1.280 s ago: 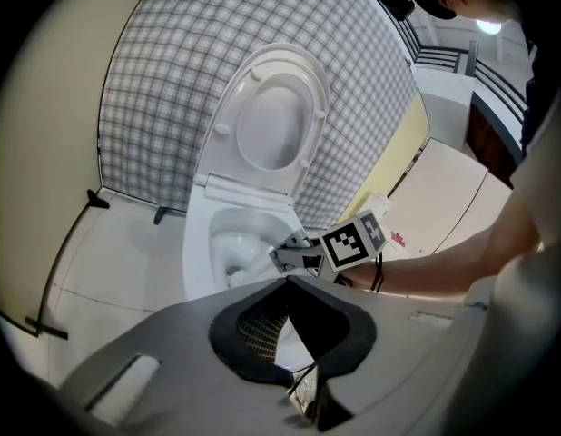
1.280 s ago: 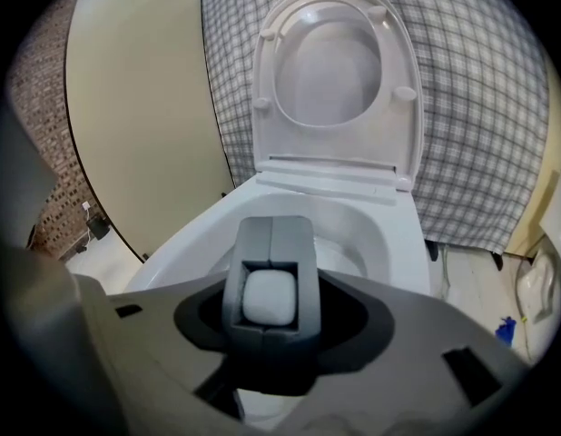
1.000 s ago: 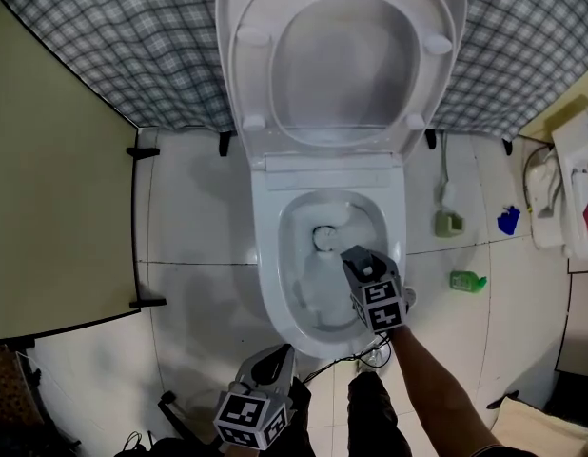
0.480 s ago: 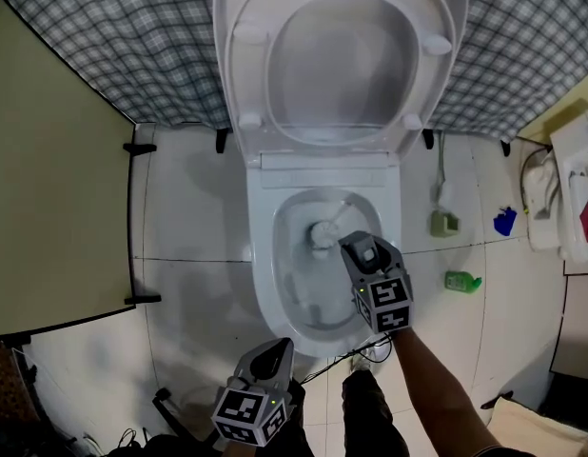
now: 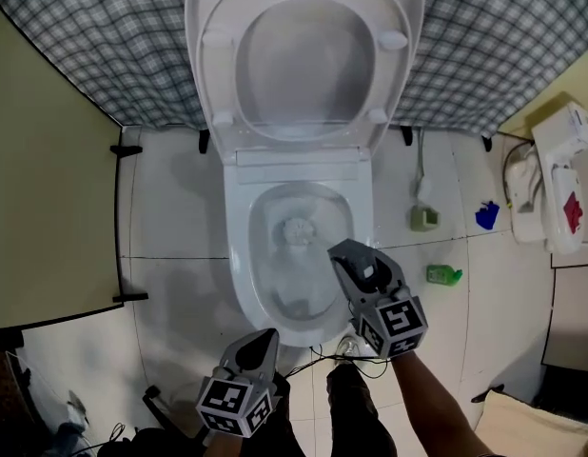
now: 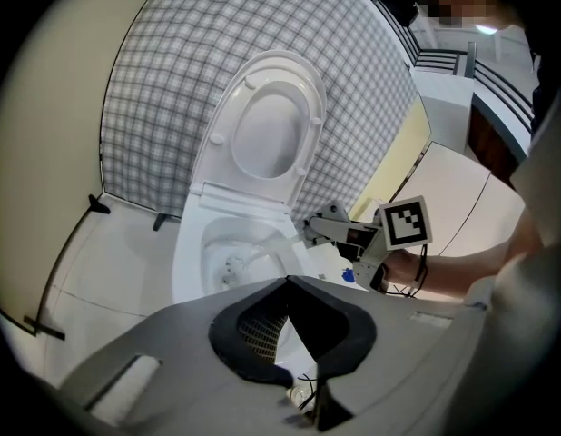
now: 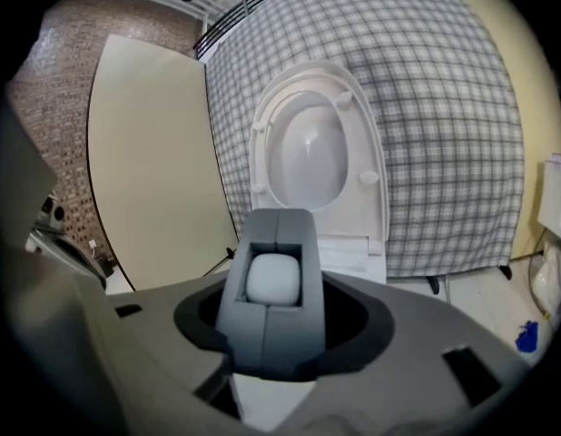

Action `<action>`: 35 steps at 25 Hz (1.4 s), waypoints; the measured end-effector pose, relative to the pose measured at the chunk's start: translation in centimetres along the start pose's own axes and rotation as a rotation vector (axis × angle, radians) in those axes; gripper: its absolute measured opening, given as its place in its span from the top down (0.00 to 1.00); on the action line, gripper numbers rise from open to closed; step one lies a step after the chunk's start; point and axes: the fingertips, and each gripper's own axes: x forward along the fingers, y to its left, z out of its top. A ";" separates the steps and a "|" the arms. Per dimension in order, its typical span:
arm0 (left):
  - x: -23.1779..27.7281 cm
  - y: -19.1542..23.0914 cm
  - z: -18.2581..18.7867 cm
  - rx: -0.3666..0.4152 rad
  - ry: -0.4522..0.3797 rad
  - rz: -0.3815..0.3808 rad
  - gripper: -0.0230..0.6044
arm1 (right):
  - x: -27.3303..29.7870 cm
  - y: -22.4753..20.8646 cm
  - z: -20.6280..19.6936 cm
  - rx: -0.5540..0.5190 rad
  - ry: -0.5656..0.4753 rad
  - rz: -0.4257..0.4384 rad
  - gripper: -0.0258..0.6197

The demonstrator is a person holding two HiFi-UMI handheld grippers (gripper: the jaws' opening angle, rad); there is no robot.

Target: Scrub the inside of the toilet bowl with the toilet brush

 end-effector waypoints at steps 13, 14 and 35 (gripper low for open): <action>1.6 -9.5 0.7 0.093 -0.004 -0.120 0.98 | -17.7 -2.7 6.4 0.163 -0.223 -0.055 0.61; 1.8 -10.4 0.5 0.100 0.000 -0.132 0.98 | -18.9 -3.5 6.6 0.161 -0.236 -0.076 0.61; 7.7 -18.7 -4.0 0.160 0.080 -0.190 0.98 | -23.8 -16.9 -12.3 0.208 0.089 -0.354 0.61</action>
